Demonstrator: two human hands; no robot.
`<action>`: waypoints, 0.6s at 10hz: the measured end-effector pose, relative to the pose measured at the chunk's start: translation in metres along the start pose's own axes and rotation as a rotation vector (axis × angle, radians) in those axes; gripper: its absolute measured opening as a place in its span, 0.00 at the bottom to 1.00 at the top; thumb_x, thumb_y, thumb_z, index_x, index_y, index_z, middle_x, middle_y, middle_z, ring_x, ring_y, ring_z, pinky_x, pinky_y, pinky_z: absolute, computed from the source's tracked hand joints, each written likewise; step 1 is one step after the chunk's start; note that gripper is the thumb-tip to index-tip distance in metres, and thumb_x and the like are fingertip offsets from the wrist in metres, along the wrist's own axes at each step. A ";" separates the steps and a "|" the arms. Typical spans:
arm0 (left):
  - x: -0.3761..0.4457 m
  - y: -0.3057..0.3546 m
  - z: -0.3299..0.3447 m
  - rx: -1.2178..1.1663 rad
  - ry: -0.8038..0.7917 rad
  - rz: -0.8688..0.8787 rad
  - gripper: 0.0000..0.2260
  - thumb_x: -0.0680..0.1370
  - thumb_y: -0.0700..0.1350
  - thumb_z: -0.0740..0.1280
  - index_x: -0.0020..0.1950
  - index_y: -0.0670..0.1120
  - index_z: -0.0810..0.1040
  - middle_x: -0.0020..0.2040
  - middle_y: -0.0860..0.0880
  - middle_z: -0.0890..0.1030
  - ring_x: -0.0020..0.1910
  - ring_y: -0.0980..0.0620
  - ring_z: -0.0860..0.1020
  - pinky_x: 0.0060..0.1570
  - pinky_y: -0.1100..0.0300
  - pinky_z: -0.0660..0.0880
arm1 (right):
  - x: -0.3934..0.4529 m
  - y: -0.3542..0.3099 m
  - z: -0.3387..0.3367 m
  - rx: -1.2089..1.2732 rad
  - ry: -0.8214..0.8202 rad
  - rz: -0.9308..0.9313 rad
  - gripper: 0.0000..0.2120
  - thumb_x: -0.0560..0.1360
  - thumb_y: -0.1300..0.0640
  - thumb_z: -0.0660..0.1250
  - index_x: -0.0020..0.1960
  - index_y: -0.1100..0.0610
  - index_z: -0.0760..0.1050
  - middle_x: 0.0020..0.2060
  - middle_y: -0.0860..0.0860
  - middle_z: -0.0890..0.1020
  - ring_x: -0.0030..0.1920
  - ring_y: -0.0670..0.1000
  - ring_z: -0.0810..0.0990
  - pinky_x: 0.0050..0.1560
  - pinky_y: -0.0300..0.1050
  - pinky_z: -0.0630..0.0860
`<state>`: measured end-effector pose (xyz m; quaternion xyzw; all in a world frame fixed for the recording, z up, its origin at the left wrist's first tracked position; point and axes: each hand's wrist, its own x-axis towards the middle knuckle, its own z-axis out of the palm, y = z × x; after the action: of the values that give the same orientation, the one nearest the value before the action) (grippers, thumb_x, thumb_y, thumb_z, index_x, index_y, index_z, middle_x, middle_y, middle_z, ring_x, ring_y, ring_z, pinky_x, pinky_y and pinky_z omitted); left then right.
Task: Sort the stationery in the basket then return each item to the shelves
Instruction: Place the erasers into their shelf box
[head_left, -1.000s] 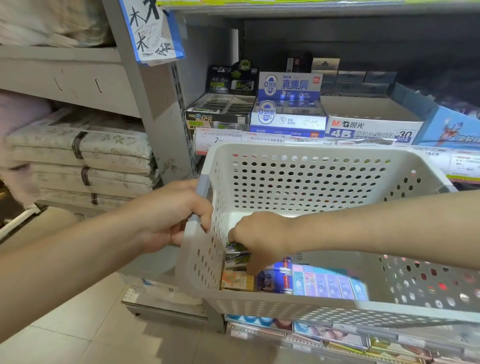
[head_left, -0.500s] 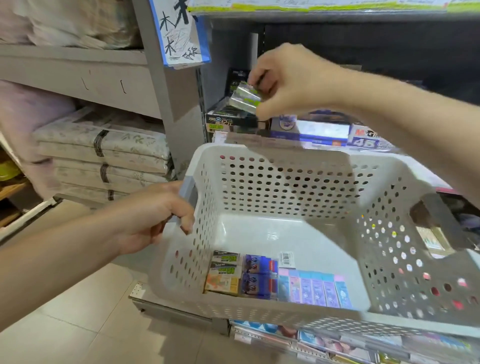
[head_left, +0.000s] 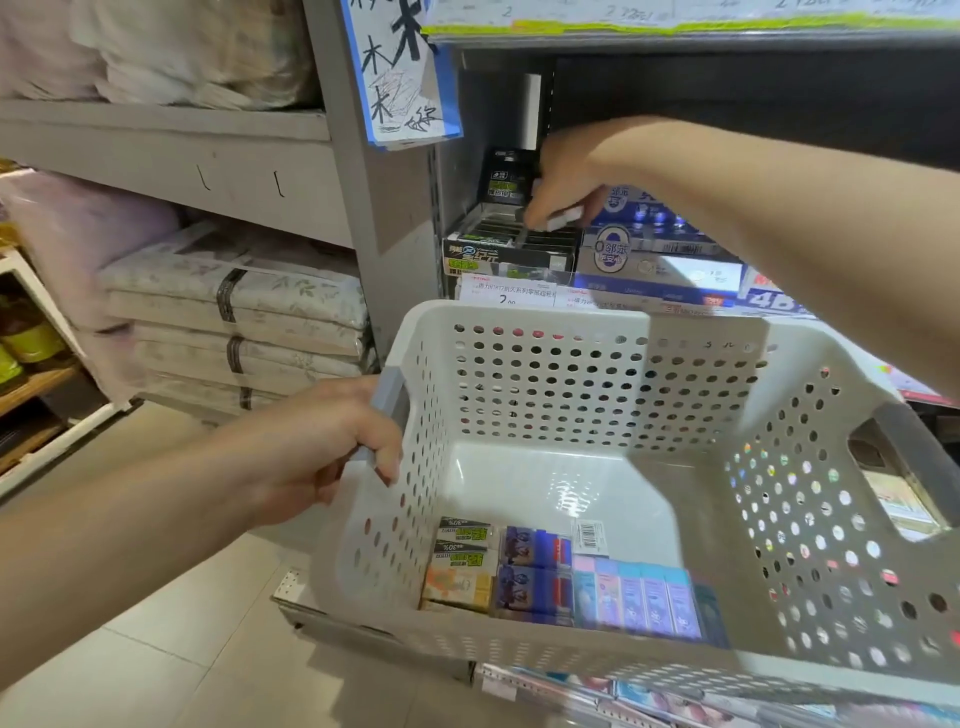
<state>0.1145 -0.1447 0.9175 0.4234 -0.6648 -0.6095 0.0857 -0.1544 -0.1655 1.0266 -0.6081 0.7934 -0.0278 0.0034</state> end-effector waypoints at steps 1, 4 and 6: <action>0.003 -0.001 -0.002 0.016 -0.021 0.008 0.26 0.54 0.33 0.64 0.50 0.46 0.81 0.37 0.43 0.82 0.38 0.42 0.79 0.50 0.47 0.66 | 0.003 -0.003 0.003 0.037 -0.112 -0.007 0.07 0.71 0.50 0.71 0.44 0.53 0.78 0.47 0.54 0.83 0.43 0.54 0.80 0.49 0.48 0.80; 0.007 0.000 -0.008 0.050 -0.019 0.007 0.28 0.54 0.34 0.64 0.52 0.46 0.81 0.47 0.35 0.82 0.44 0.35 0.81 0.54 0.41 0.71 | 0.013 -0.002 -0.001 -0.074 -0.052 -0.063 0.14 0.75 0.57 0.64 0.58 0.62 0.77 0.53 0.61 0.81 0.40 0.54 0.77 0.43 0.47 0.75; 0.009 -0.003 -0.011 0.064 -0.019 0.020 0.28 0.53 0.34 0.64 0.53 0.45 0.80 0.44 0.38 0.83 0.48 0.34 0.80 0.55 0.39 0.73 | 0.042 0.007 0.012 -0.156 -0.222 -0.151 0.25 0.73 0.64 0.66 0.69 0.58 0.68 0.62 0.60 0.76 0.45 0.52 0.74 0.43 0.44 0.75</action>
<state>0.1167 -0.1584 0.9137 0.4137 -0.6889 -0.5909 0.0718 -0.1713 -0.2049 1.0150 -0.6637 0.7400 0.1011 0.0417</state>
